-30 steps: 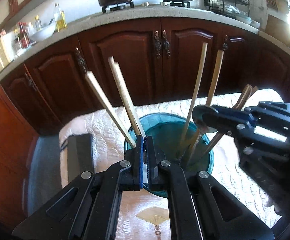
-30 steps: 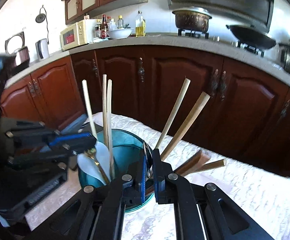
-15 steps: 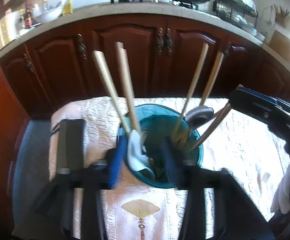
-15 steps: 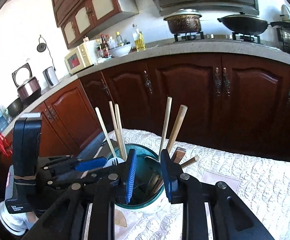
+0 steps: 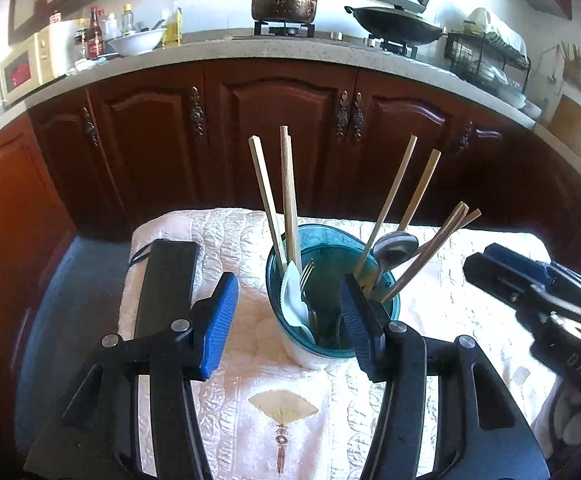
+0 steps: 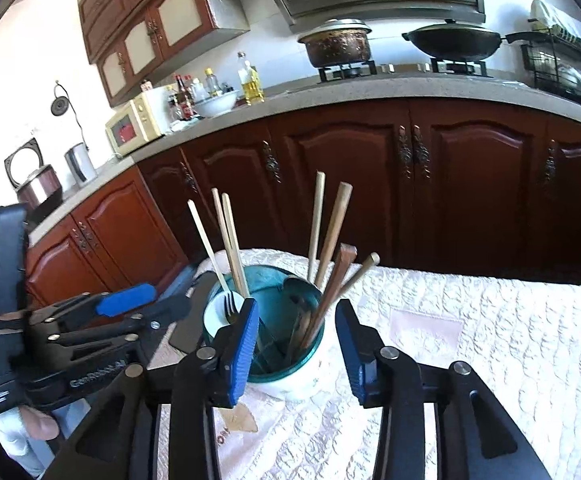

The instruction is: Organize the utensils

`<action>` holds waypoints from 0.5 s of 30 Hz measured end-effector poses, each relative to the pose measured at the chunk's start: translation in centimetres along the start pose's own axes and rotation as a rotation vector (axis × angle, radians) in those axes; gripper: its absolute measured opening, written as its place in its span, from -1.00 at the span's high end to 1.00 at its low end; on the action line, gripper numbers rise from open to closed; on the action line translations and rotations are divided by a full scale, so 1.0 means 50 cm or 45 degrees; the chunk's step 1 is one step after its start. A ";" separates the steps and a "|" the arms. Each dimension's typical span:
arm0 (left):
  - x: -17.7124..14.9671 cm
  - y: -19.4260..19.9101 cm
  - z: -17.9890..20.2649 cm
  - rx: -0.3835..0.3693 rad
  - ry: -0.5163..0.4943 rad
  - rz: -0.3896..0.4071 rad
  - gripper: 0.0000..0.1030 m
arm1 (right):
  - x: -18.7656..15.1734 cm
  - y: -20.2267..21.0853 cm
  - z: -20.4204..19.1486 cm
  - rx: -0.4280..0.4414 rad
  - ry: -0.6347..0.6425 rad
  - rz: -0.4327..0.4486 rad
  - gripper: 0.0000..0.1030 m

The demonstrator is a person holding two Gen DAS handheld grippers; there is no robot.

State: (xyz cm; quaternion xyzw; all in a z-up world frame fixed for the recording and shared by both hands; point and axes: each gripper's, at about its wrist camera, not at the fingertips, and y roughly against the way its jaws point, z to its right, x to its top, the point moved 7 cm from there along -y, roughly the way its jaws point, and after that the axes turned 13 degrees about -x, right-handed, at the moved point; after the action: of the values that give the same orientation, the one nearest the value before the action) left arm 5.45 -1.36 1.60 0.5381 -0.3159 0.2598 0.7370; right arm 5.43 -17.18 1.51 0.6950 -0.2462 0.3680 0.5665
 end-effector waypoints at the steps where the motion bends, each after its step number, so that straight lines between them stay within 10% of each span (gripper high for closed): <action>1: -0.001 0.003 0.001 0.007 -0.002 0.003 -0.01 | -0.003 0.002 -0.002 -0.012 0.006 0.000 0.24; 15: -0.036 0.022 0.003 0.056 0.002 0.016 -0.01 | -0.039 0.000 -0.022 -0.085 0.027 -0.037 0.16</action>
State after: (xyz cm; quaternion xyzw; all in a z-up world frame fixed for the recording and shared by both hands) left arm 3.42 -1.24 0.99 0.5519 -0.3128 0.2716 0.7238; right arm 4.01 -16.27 0.06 0.6753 -0.2423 0.3587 0.5972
